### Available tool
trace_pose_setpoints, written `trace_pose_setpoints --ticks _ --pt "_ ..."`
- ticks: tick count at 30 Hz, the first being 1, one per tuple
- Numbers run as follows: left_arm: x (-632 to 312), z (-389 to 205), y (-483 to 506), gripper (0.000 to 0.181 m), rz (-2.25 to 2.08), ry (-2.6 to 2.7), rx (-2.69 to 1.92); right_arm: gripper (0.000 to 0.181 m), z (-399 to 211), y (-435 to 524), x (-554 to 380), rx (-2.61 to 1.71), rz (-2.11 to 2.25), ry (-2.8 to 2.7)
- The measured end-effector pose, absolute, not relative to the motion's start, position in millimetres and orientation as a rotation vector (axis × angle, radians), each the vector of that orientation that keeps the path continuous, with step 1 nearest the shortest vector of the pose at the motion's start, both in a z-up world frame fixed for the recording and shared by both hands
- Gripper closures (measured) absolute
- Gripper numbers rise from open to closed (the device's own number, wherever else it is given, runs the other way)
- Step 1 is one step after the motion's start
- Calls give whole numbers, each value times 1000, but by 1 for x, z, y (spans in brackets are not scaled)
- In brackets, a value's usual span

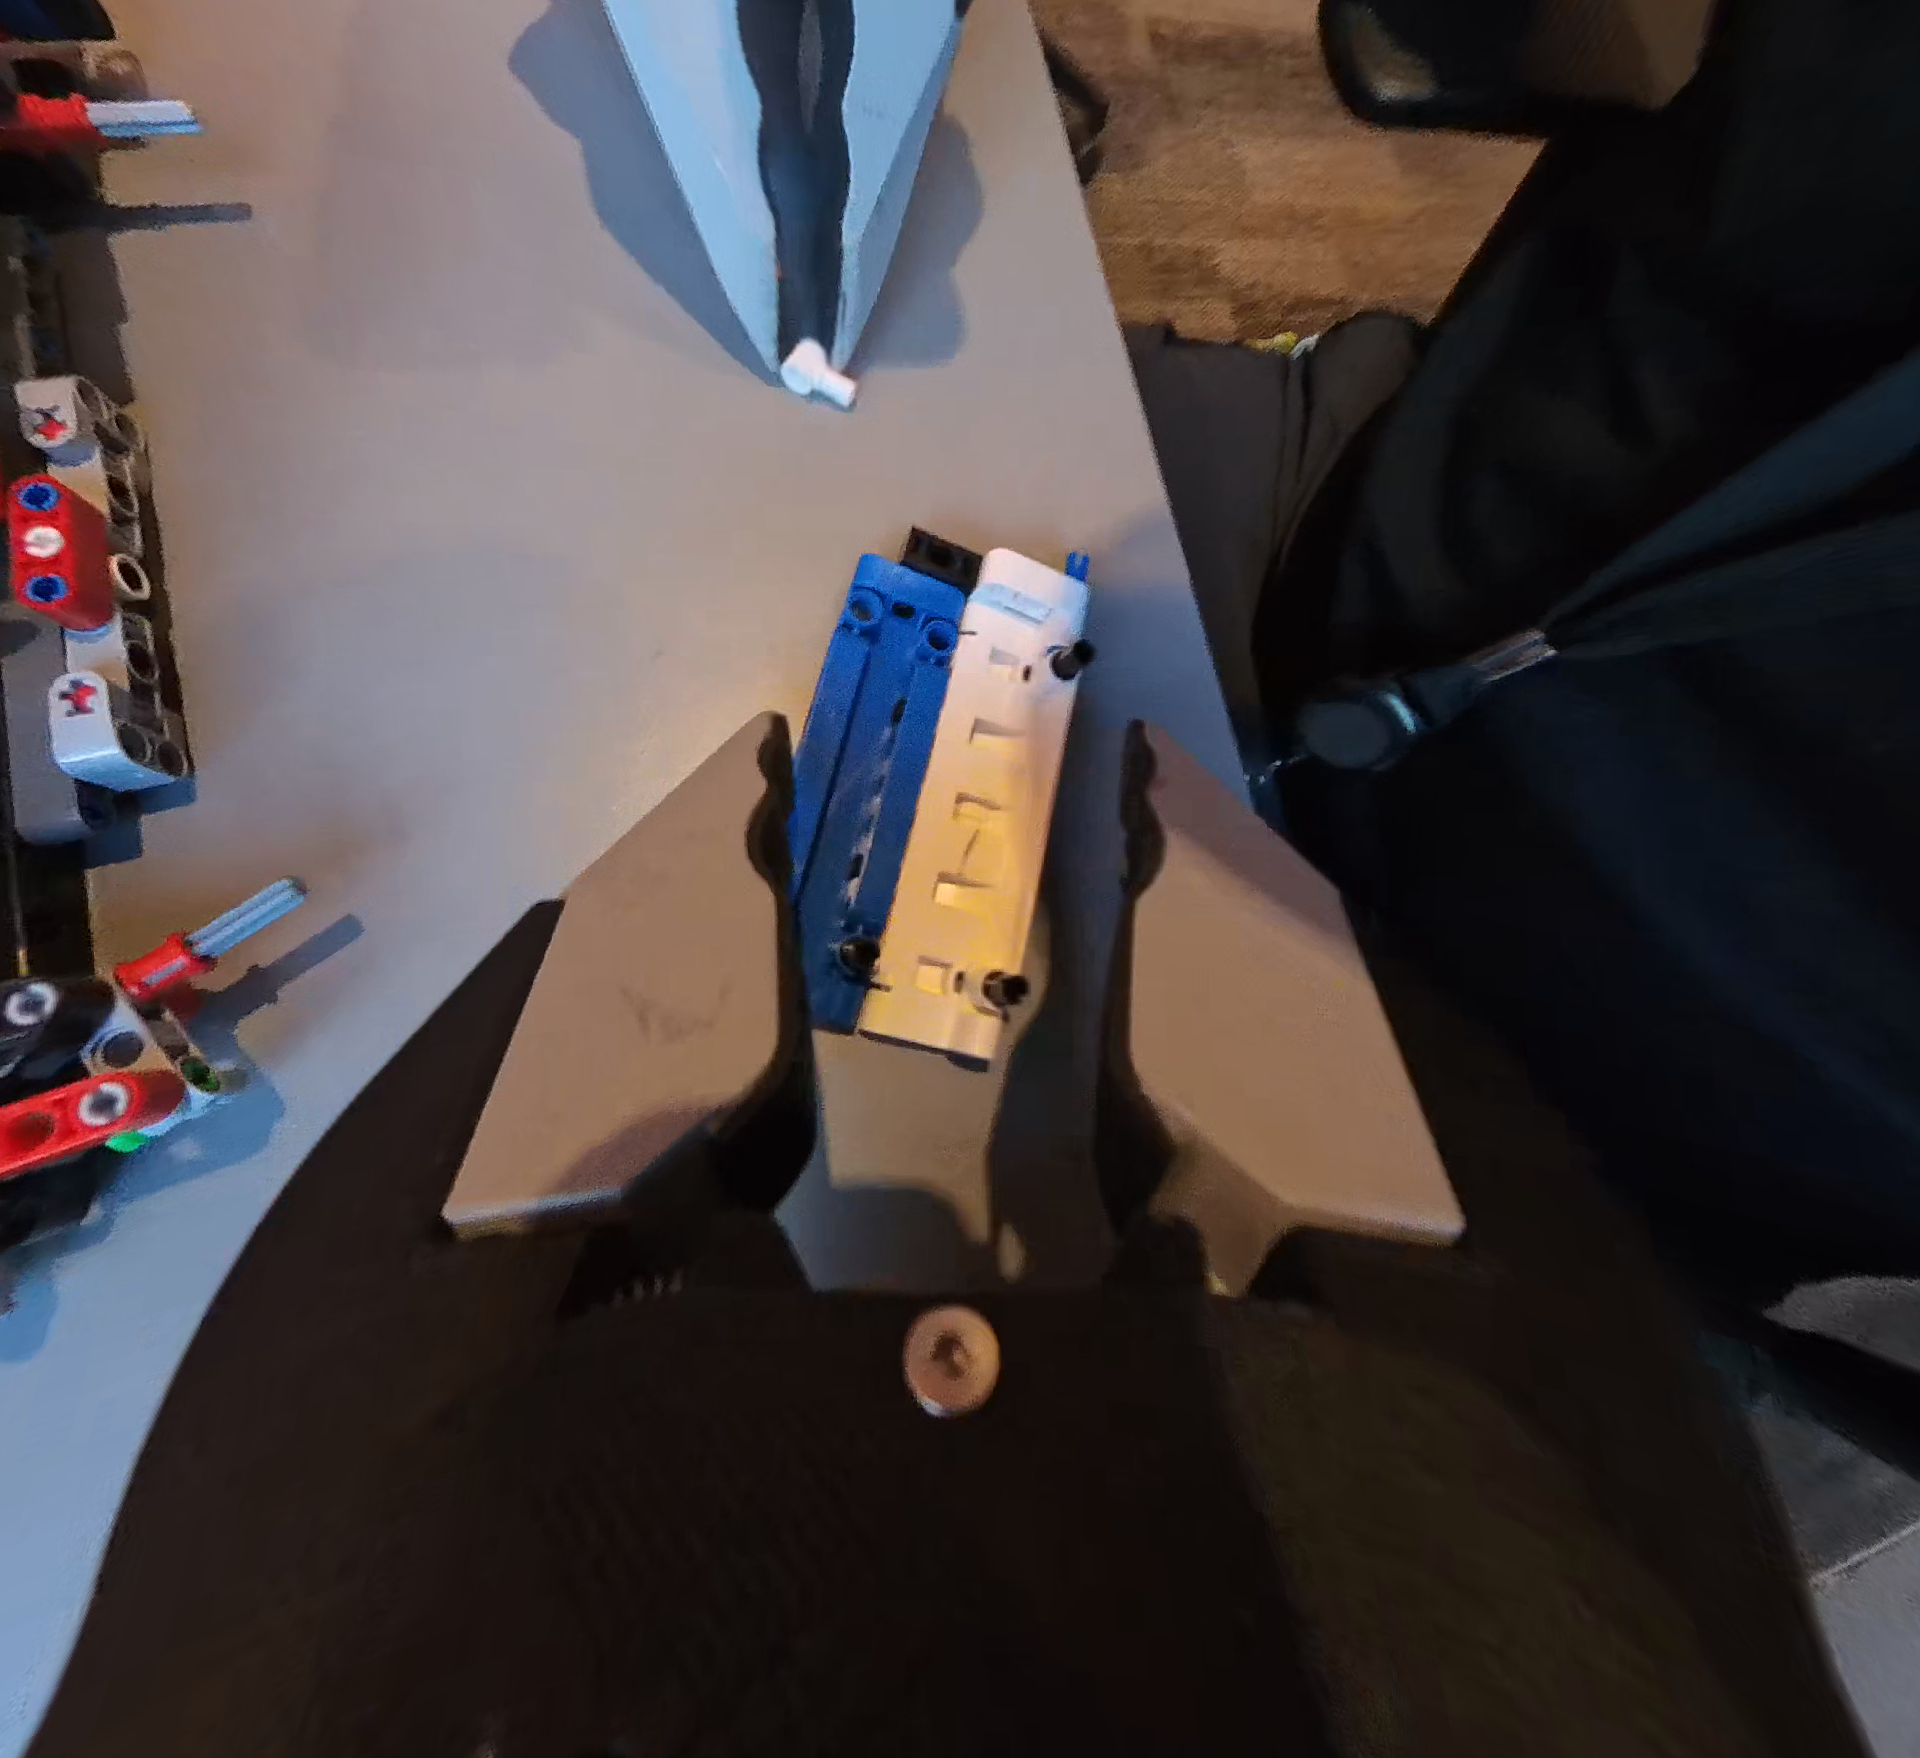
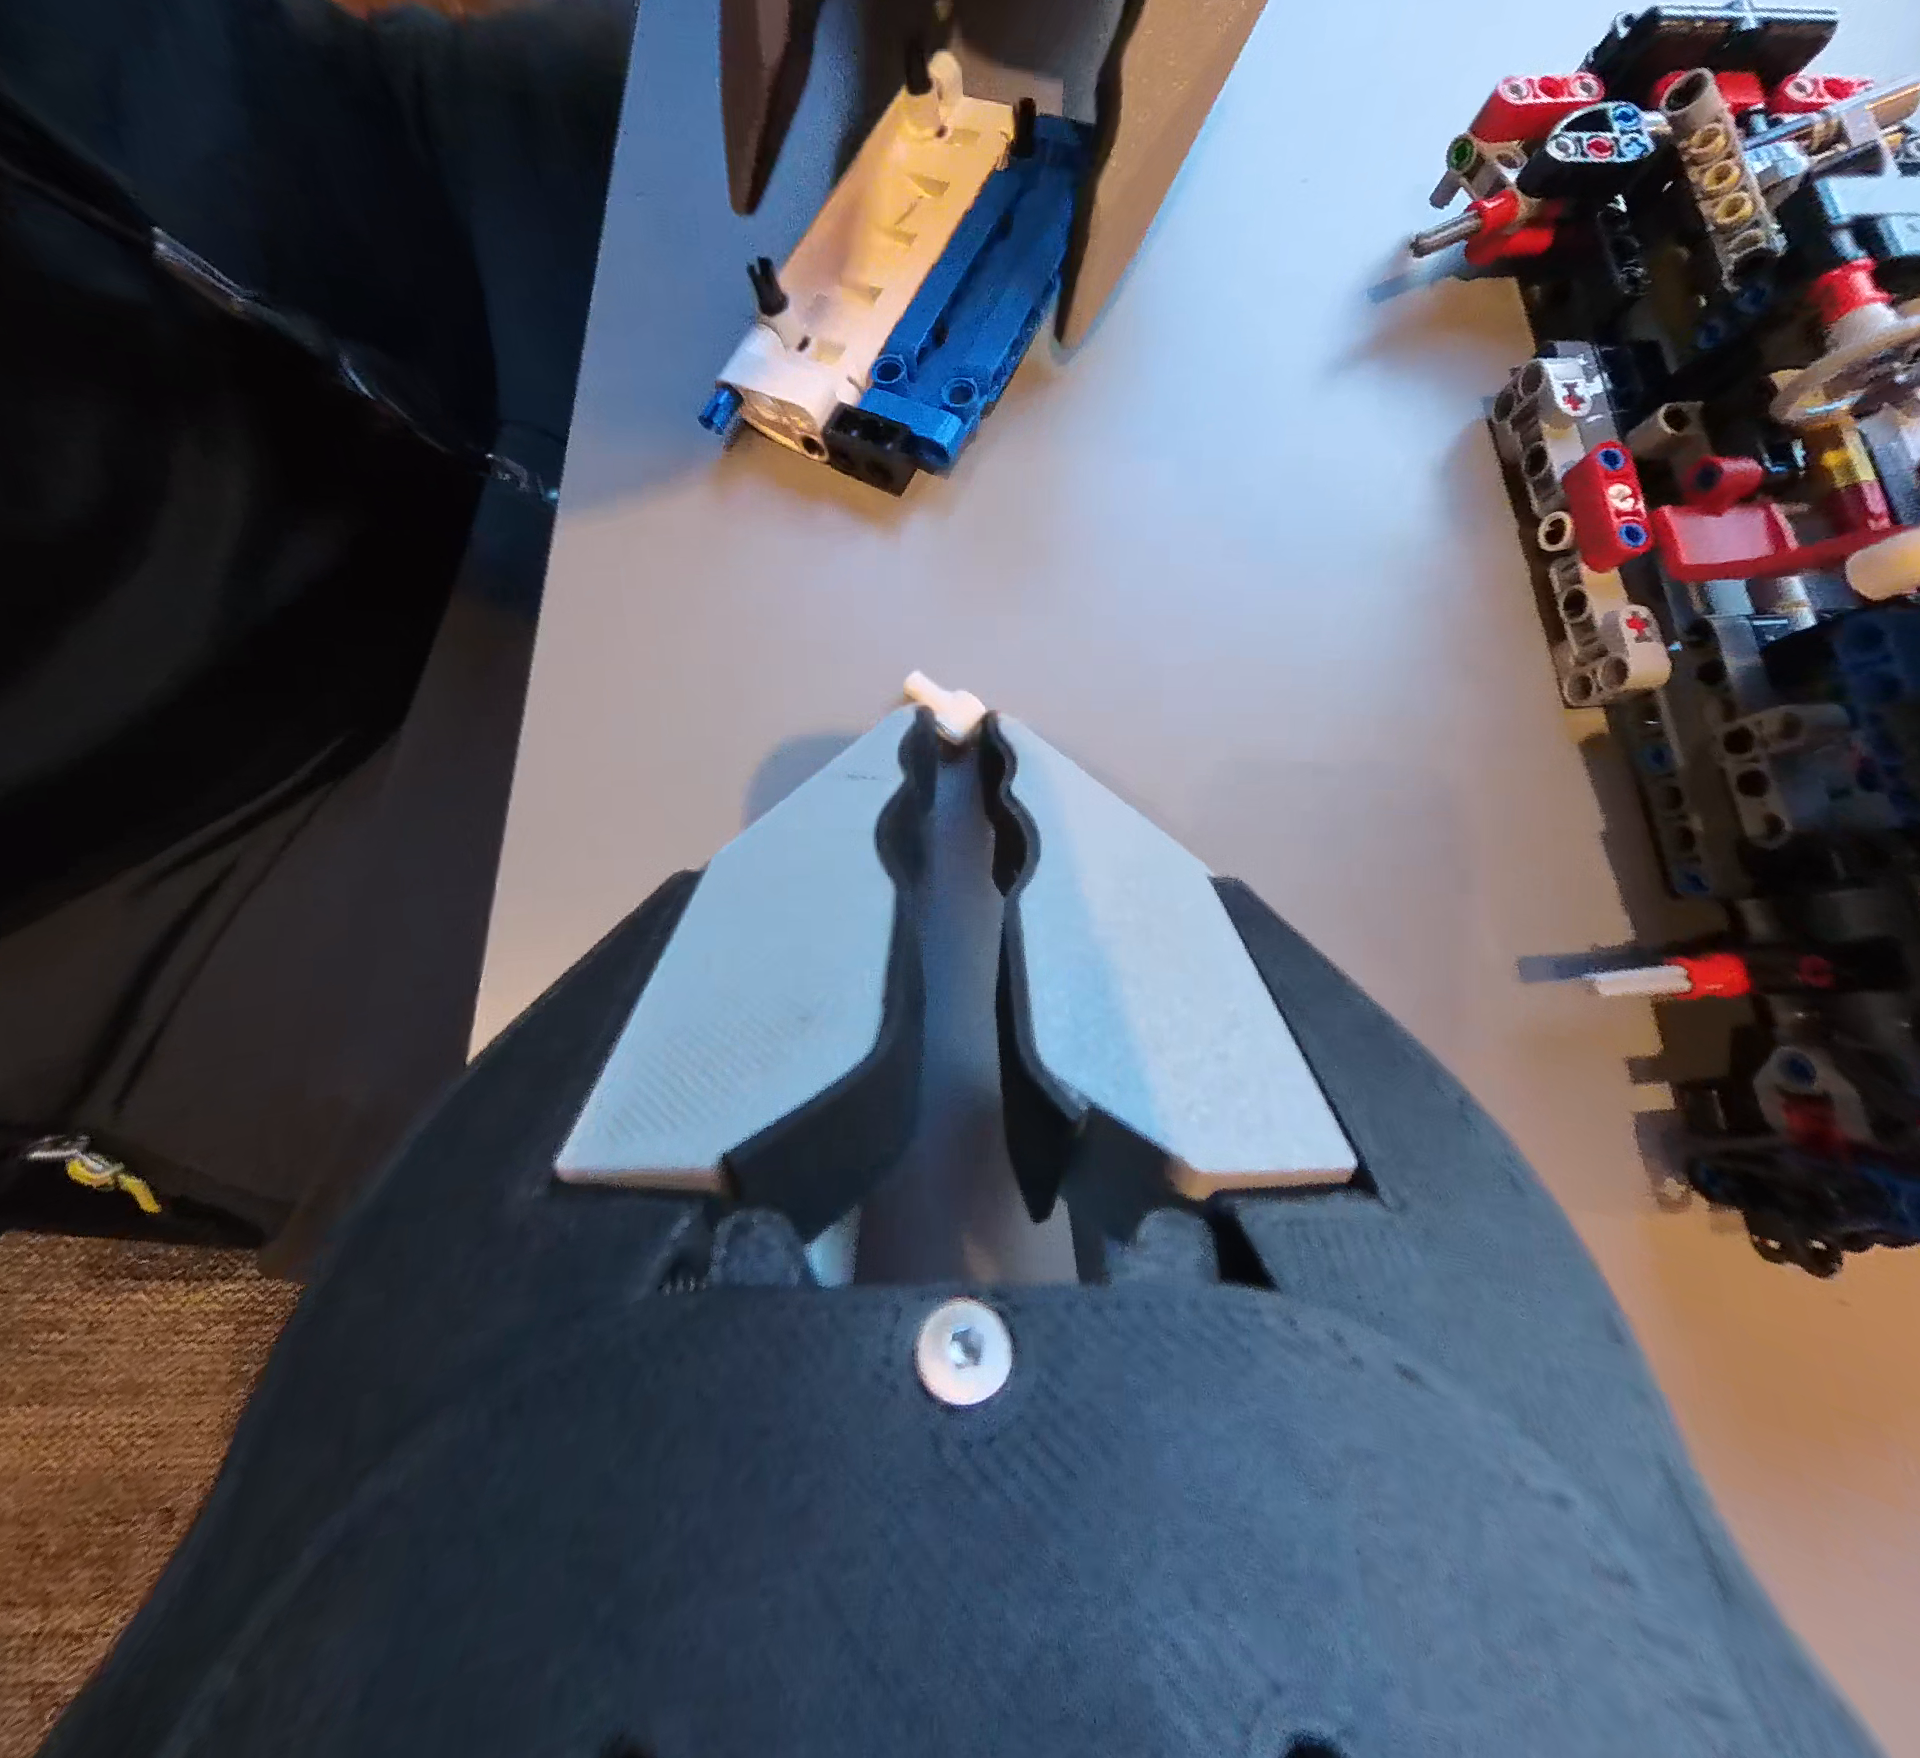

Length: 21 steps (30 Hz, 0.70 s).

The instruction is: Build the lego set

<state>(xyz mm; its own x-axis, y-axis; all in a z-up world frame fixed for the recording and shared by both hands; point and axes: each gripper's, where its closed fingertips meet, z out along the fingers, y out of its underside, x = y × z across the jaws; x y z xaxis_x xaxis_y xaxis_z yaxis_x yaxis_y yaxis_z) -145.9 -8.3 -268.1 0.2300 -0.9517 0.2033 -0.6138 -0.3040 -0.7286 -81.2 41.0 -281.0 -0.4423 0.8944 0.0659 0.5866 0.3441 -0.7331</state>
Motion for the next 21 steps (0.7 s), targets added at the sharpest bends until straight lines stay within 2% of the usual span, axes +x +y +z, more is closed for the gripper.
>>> trace_pose_setpoints --ticks 2,5,6,14,21 --pt "-146 -260 -7 123 -906 1390 -1993 176 -279 39 -83 -1280 866 -2124" --pt "-149 -255 9 147 -838 1284 -2057 176 -270 36 -89 -1228 807 -2042" --pt "-150 -256 14 150 -824 1243 -2099 177 -265 37 -92 -1196 762 -1997" --pt "-120 -239 12 152 -1101 1082 -2111 177 -229 30 -116 -981 398 -1765" --pt "-113 -237 10 167 -1203 1009 -2104 177 -227 22 -127 -925 326 -1742"
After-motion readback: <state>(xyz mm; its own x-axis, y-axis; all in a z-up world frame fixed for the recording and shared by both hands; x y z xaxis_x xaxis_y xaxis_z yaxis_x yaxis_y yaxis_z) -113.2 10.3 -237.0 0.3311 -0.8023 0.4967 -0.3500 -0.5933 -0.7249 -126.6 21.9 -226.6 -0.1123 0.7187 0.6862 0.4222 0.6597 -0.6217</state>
